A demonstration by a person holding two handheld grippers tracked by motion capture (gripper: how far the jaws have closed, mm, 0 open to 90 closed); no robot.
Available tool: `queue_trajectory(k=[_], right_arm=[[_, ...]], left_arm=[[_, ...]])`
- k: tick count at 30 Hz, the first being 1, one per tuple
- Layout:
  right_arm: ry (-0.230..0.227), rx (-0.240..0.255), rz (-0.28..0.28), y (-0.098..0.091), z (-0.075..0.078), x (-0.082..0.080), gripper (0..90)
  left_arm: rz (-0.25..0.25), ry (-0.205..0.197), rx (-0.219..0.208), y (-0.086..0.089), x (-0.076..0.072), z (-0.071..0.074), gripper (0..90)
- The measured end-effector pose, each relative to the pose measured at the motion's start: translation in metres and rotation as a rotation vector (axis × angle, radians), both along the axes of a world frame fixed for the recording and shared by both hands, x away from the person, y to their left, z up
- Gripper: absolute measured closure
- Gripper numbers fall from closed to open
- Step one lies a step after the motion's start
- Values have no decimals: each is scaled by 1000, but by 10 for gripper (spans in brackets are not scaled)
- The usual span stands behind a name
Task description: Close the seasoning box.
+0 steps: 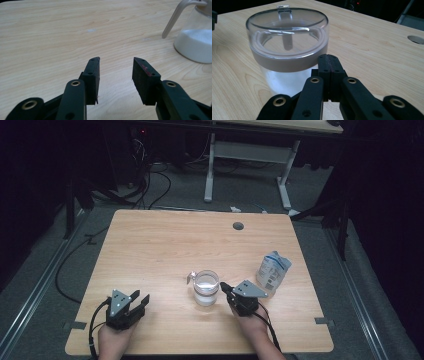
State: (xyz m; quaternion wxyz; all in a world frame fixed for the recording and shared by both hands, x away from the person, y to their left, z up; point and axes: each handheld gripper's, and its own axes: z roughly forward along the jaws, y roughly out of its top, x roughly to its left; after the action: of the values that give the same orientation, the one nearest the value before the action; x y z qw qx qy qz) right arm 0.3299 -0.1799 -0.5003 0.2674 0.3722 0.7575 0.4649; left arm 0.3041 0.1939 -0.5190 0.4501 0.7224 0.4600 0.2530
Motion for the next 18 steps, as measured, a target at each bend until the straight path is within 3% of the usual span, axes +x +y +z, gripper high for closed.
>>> queue_trajectory(k=[3,6,10,18], right_arm=[[-5,-3,-1,1,0,0,899],[-10,-5,3,1,0,-4,899],[-10,-8,13,1,0,-9,899],[-11,-5,41,7,-1,-14,899]], left_arm=[[-3,13,11,2,0,-4,583],[0,28,-16,2,1,-6,581],[-9,15,1,-4,-1,-6,579],[-9,19,-11,-6,0,-6,603]])
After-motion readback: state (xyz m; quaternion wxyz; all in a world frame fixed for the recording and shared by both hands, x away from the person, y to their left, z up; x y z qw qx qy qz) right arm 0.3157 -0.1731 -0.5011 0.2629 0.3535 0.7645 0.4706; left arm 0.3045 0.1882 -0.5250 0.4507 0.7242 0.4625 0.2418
